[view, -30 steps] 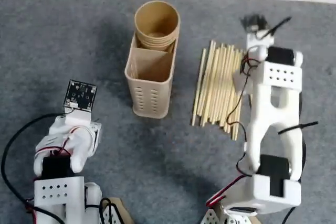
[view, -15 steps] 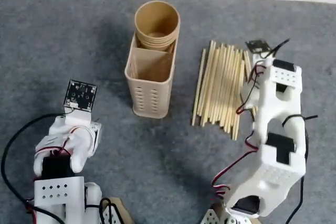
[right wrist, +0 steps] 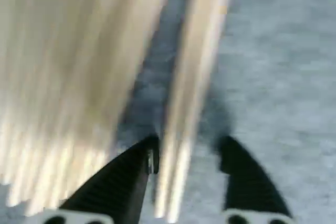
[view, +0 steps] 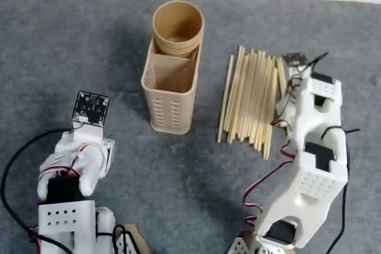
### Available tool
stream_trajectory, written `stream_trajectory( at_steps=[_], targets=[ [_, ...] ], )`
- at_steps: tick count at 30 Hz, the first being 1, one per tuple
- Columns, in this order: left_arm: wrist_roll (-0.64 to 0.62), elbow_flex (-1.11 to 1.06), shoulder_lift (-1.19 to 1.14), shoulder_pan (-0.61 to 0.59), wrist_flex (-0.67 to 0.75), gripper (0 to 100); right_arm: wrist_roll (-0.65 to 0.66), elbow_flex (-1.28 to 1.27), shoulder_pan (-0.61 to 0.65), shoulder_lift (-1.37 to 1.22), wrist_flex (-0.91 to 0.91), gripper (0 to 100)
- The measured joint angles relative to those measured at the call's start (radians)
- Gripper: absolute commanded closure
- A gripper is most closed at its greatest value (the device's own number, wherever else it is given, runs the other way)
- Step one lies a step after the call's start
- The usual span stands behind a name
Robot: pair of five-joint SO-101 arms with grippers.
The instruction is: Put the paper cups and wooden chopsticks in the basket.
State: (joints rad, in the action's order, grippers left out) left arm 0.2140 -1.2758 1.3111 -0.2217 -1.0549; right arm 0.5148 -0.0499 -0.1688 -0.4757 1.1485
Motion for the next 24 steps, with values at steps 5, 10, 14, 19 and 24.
stream_trajectory(
  at_steps=[5, 10, 14, 19, 24],
  targets=[
    [0.0, 0.0, 0.0, 0.0, 0.0, 79, 0.0, 0.032, 0.0, -0.012, 0.021, 99.3],
    [0.0, 0.0, 0.0, 0.0, 0.0, 79, -0.044, 0.115, 0.014, 0.032, 0.127, 99.3],
    [0.0, 0.0, 0.0, 0.0, 0.0, 79, -0.109, 0.247, 0.029, 0.132, 0.206, 99.3],
    [0.0, 0.0, 0.0, 0.0, 0.0, 79, -0.167, 0.407, 0.1, 0.244, 0.27, 99.3],
    [0.0, 0.0, 0.0, 0.0, 0.0, 79, -0.23, 0.601, 0.221, 0.299, 0.272, 99.3]
  ],
)
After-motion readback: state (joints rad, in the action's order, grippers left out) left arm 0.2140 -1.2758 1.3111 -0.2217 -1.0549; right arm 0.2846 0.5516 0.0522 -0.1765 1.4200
